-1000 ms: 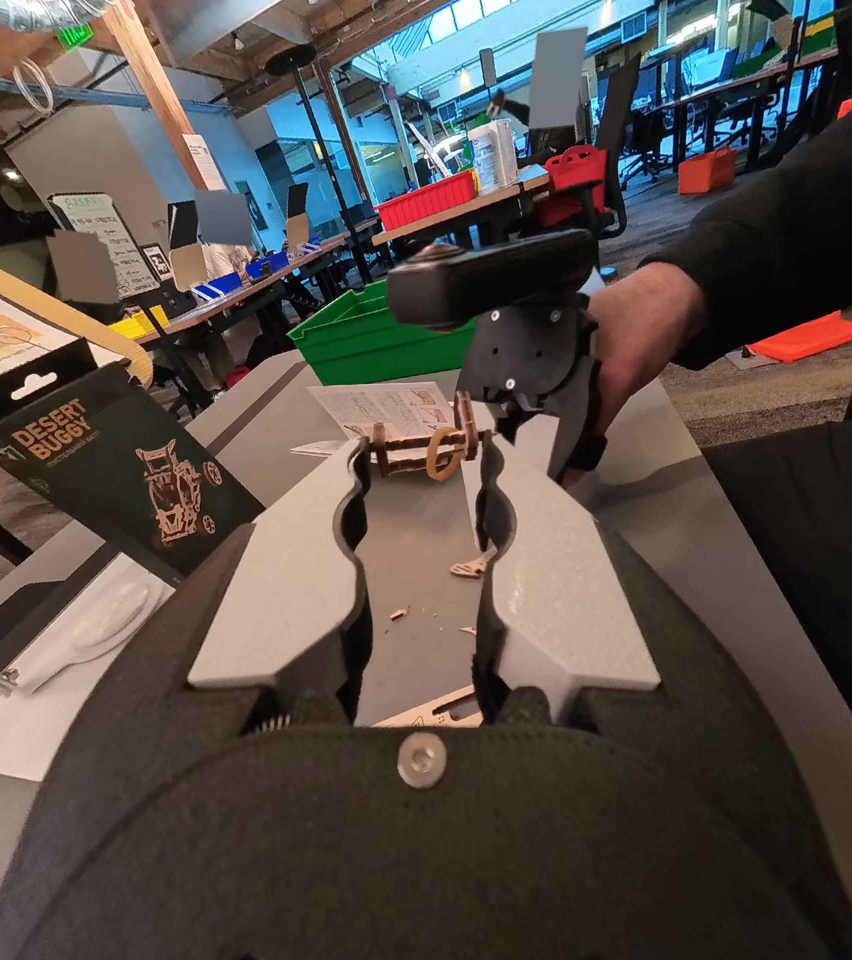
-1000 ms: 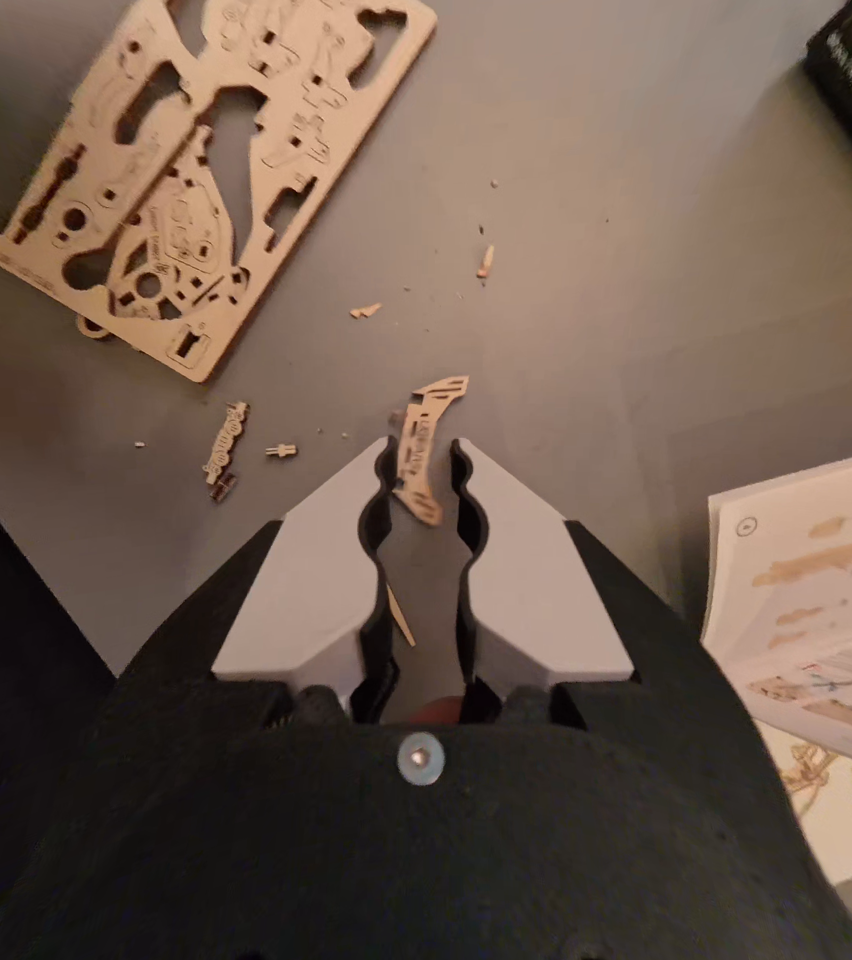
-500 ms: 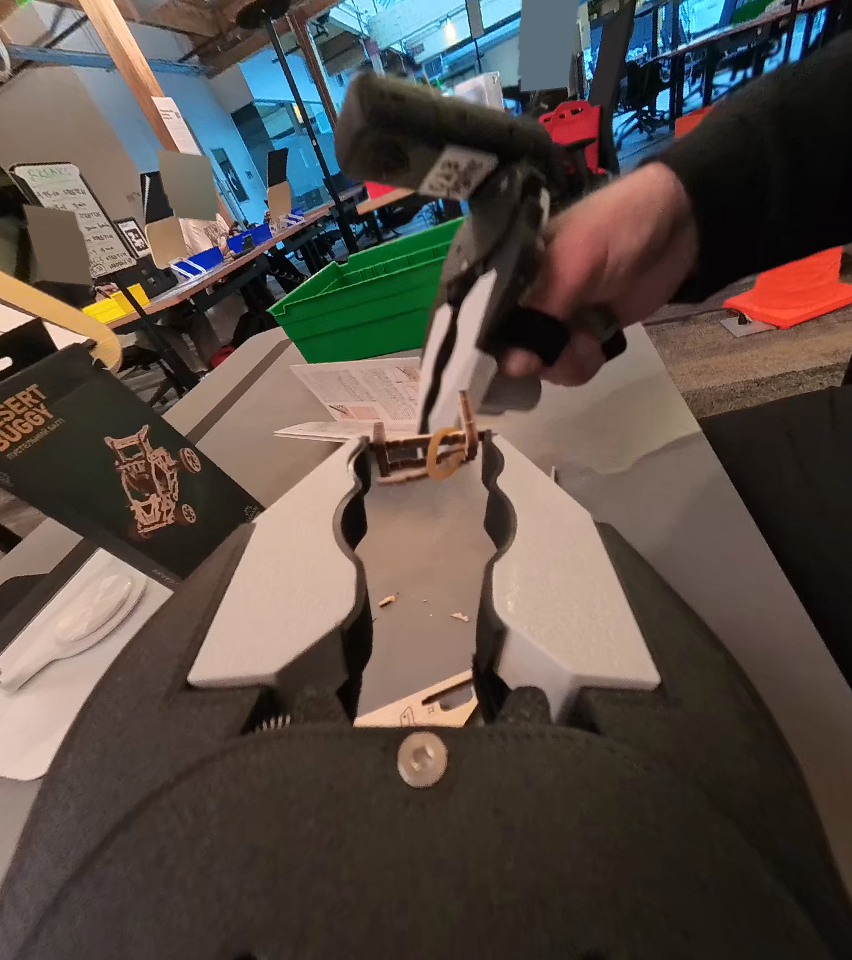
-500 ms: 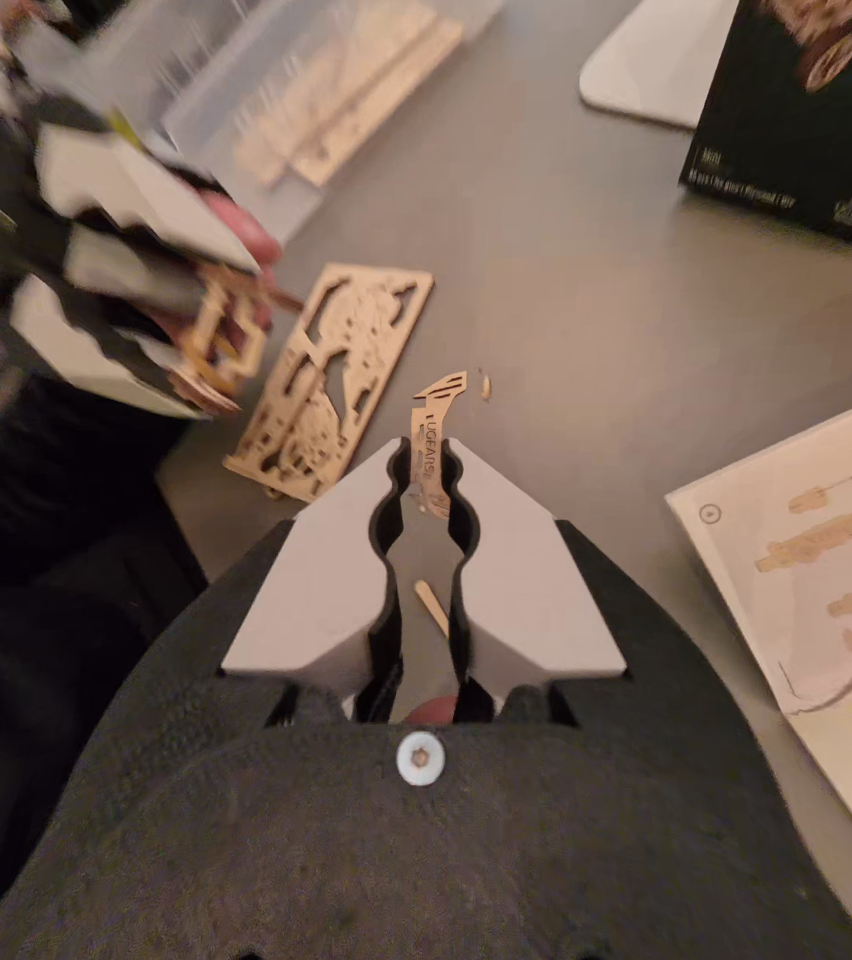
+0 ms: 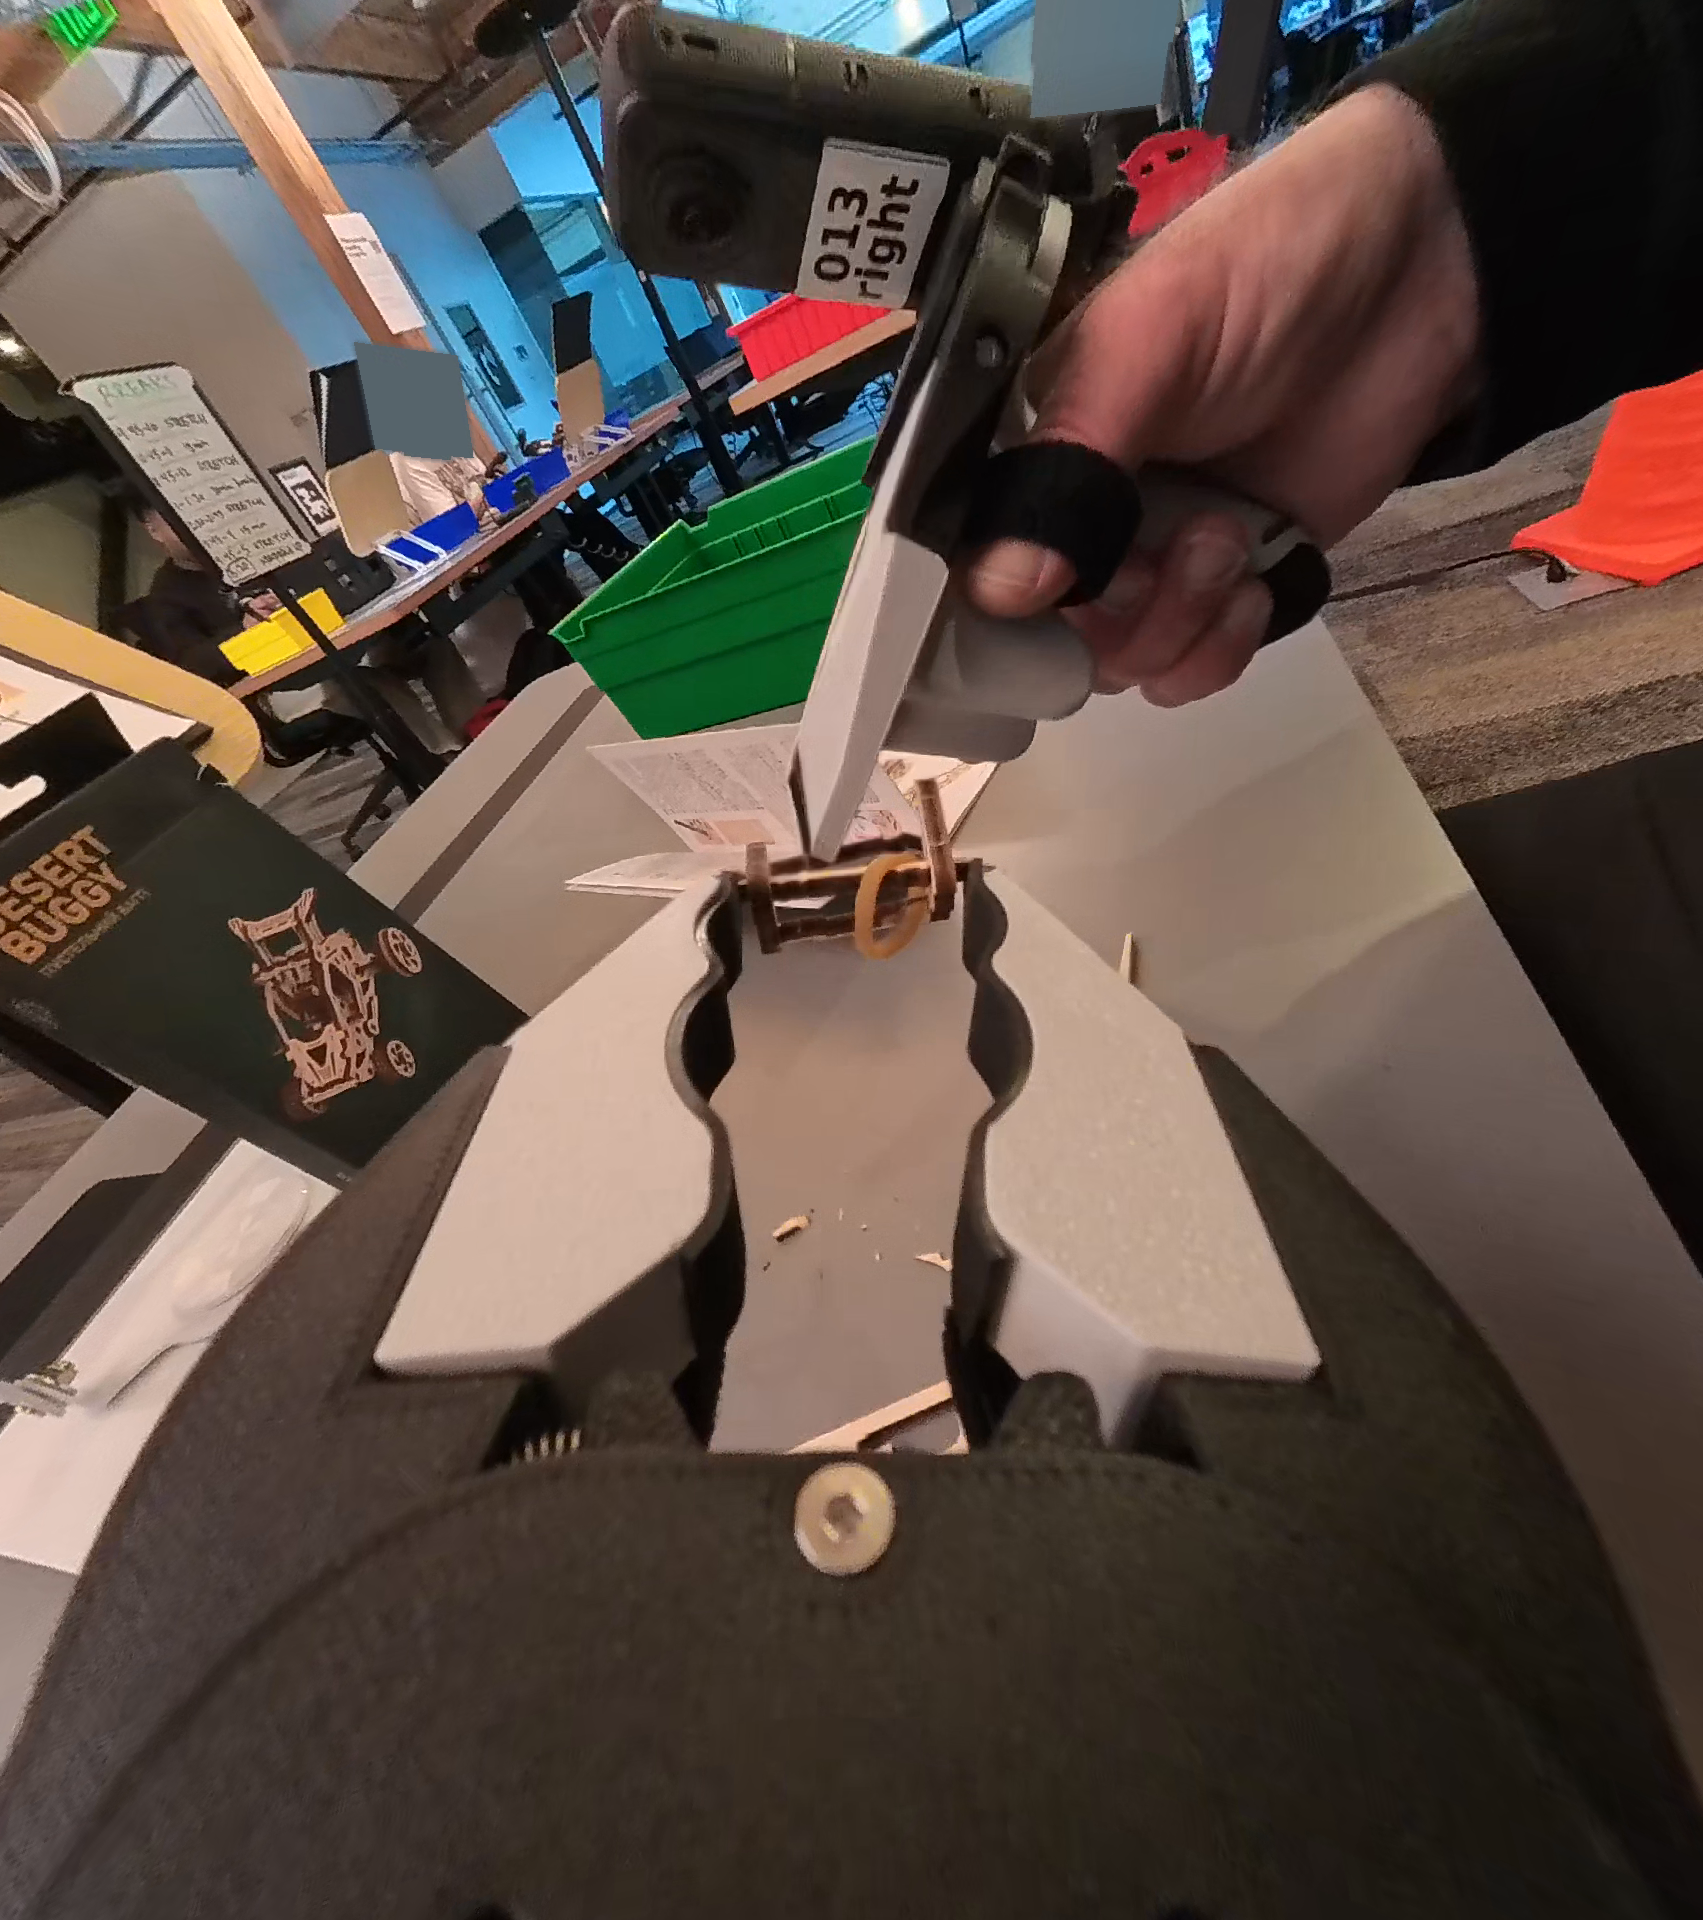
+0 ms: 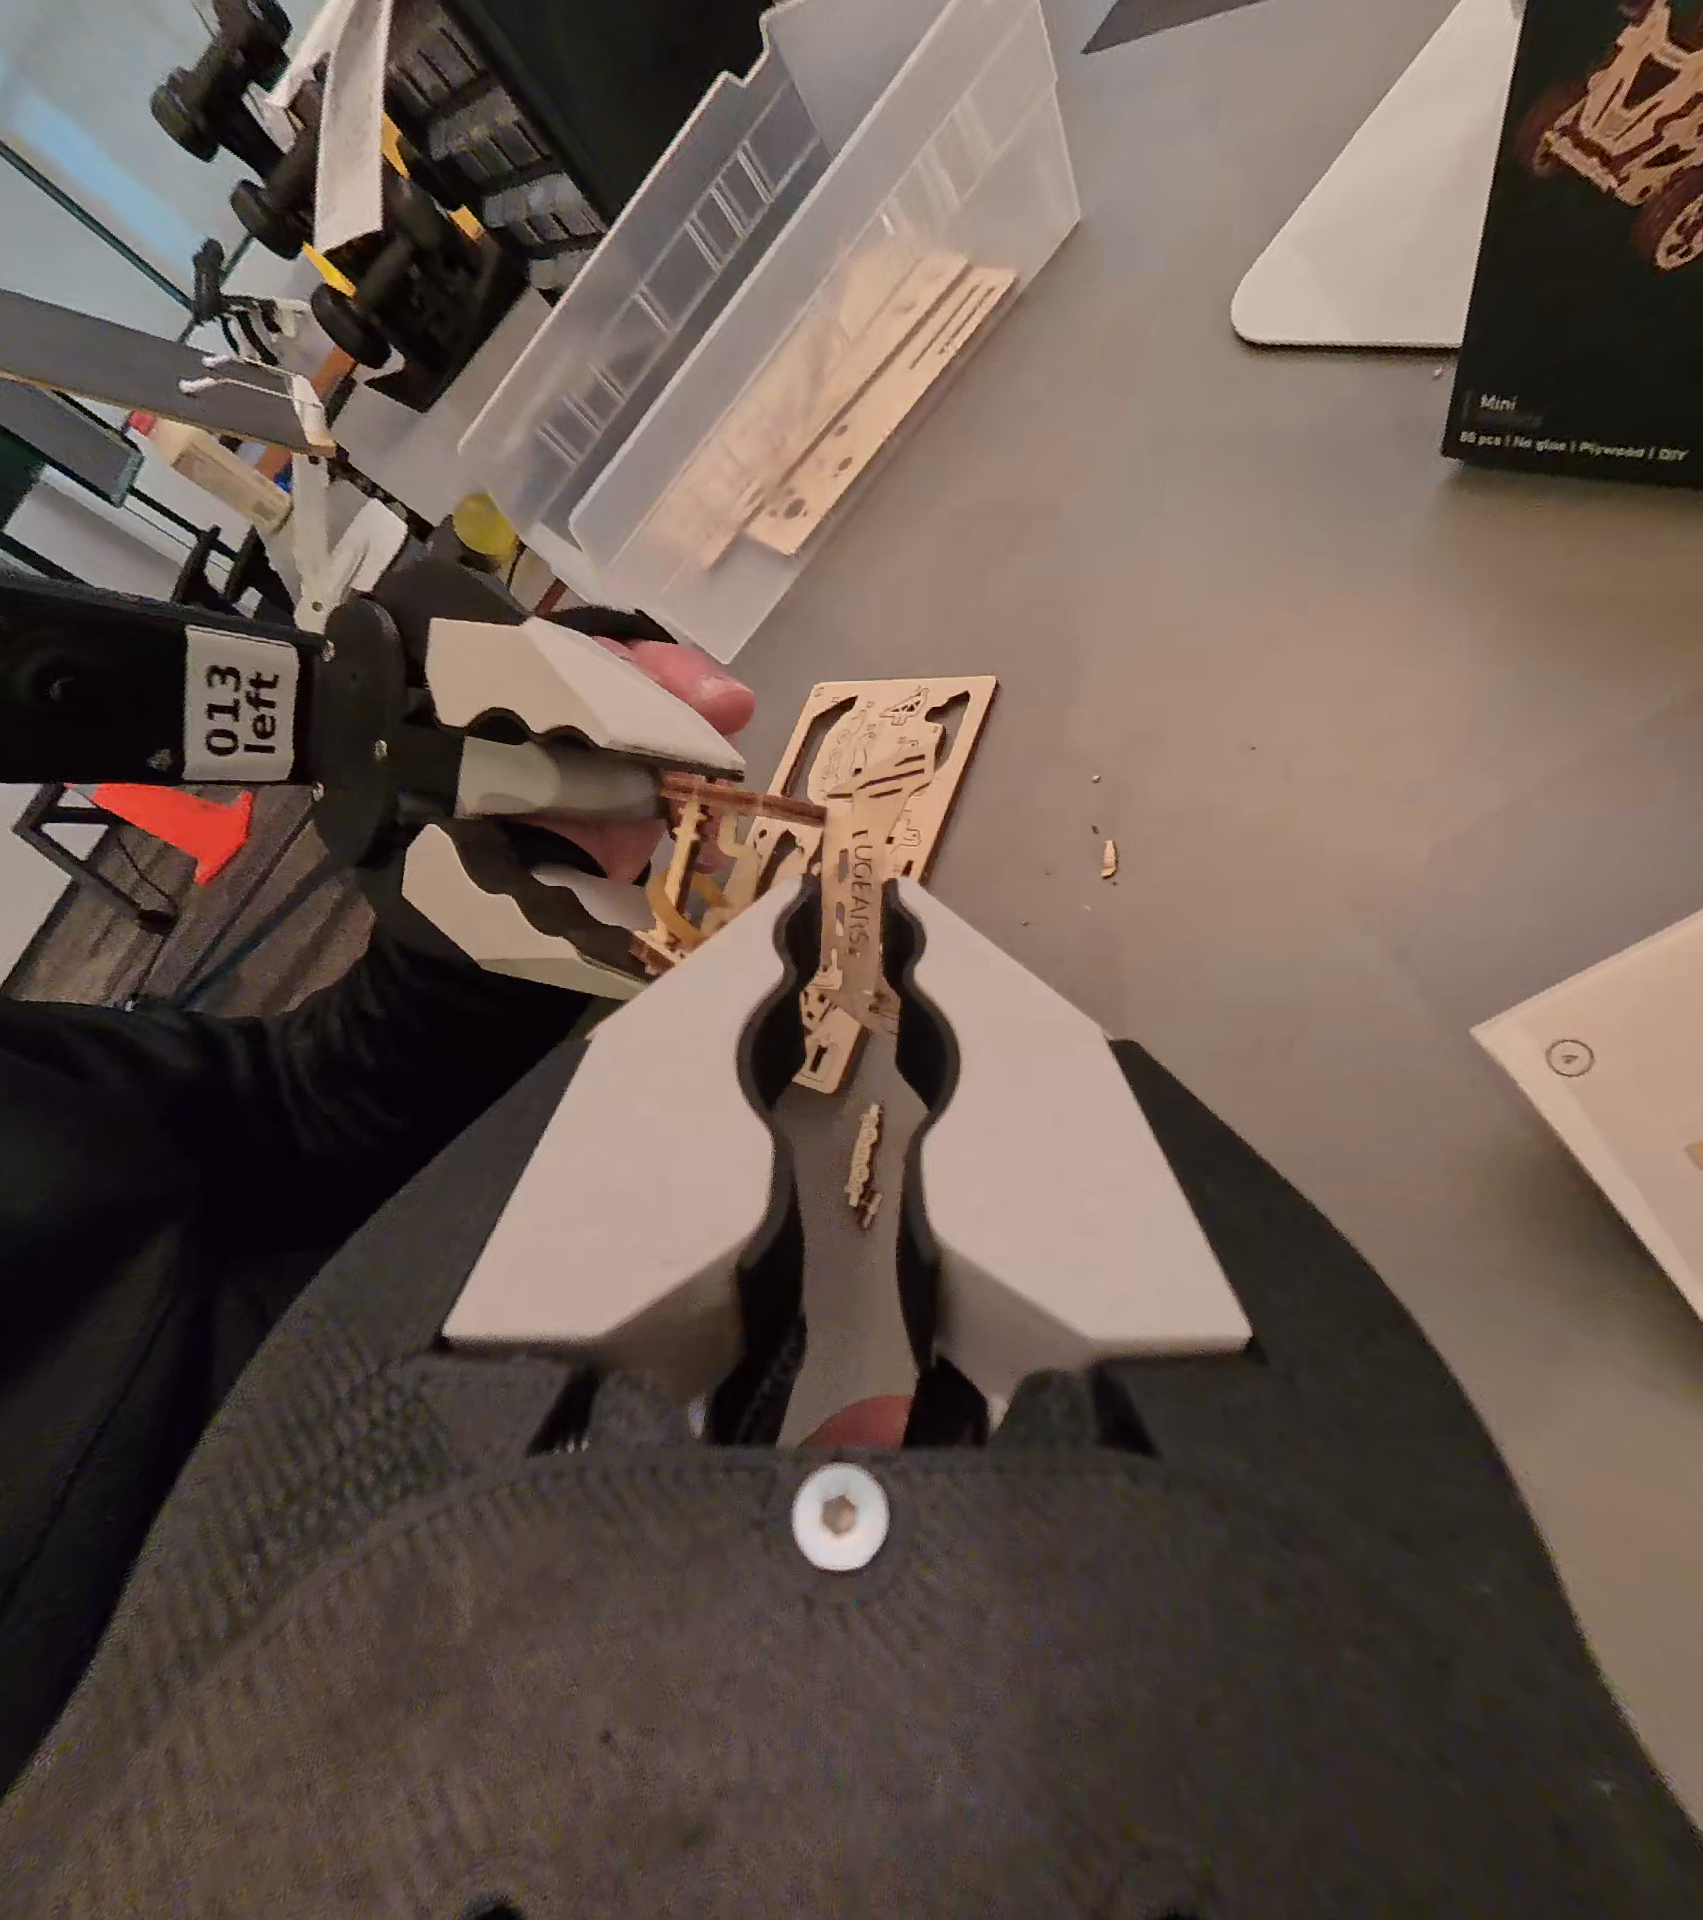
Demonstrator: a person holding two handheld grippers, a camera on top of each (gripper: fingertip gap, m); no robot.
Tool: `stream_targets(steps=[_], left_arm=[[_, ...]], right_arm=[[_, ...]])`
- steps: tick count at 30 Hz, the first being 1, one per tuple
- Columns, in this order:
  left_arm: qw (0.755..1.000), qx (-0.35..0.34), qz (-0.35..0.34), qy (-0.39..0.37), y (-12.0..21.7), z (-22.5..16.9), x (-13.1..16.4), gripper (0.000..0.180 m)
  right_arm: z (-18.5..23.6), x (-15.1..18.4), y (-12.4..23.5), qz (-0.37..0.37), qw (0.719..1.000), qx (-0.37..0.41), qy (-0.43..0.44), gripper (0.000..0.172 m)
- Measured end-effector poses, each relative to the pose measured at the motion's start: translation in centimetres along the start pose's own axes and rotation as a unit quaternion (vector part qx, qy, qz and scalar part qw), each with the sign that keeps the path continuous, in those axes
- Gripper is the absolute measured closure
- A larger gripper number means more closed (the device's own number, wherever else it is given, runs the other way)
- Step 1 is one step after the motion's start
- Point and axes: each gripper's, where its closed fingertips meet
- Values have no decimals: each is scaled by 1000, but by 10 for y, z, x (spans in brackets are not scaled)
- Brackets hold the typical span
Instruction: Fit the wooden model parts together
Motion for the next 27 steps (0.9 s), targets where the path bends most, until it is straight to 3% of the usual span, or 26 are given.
stream_targets(steps=[27], left_arm=[[1000,-16,12,13,-5,5,3,140]], right_arm=[[-2,-4,7,-11,1000,26,-14,163]])
Point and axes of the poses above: each gripper's, where its closed fingertips meet, y back along the fingers, x out of its underside, z = x × y across the jaws, and after that the axes turned 10 degrees about z, right-handed
